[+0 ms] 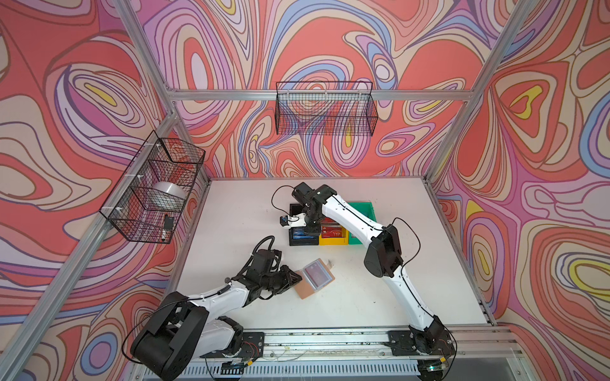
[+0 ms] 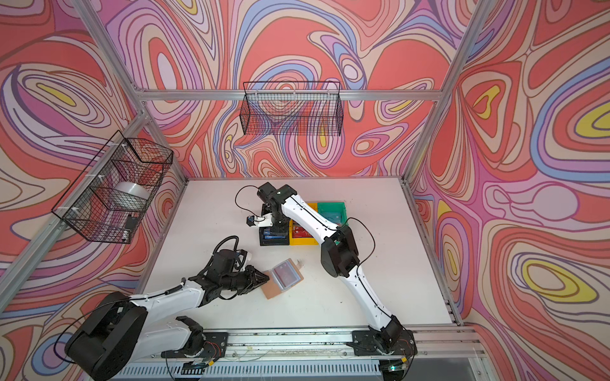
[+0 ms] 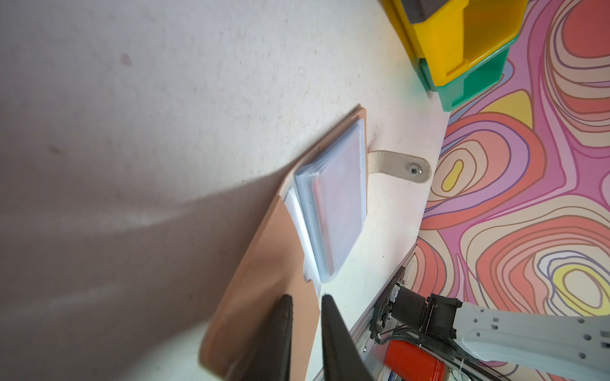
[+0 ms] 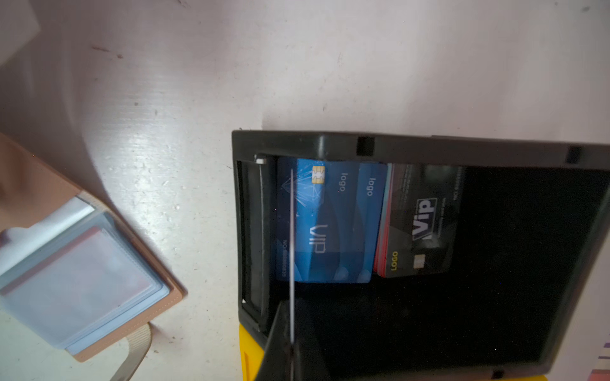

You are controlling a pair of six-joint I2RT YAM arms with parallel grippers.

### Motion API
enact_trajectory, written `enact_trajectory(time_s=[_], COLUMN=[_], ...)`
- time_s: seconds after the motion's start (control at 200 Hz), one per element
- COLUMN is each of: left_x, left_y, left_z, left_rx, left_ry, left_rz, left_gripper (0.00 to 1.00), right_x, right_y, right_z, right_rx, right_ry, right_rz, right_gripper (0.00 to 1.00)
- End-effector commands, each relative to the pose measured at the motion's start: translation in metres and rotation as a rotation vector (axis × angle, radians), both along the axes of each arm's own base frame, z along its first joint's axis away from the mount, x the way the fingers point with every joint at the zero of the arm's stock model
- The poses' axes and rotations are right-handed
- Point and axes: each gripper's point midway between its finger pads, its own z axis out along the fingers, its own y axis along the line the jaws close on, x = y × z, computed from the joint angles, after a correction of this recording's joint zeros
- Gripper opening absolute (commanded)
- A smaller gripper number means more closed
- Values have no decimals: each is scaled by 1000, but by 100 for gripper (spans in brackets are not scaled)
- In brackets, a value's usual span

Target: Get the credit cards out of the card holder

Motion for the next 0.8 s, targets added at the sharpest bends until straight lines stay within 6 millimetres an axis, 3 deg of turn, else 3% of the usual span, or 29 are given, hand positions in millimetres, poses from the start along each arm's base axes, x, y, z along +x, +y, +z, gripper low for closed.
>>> enact_trajectory(time_s=[0.0, 0.321, 0.741, 0.796], left_x=[8, 7, 4, 4], left_y=[-2, -2, 1, 2], left_z=[3, -1, 0, -1], left_rx=[7, 12, 15, 18], left_ry=[-33, -27, -38, -38], left_rz=[-4, -11, -4, 0], left_gripper=[20, 20, 20, 20], right_x=[1, 1, 23, 30], right_y=[0, 1, 14, 15], right_z=[-15, -20, -7, -4], right_rx=[-23, -17, 53, 62], right_ry=[10, 10, -102, -136], right_rz=[11, 8, -24, -37], right_gripper=[0, 0, 23, 39])
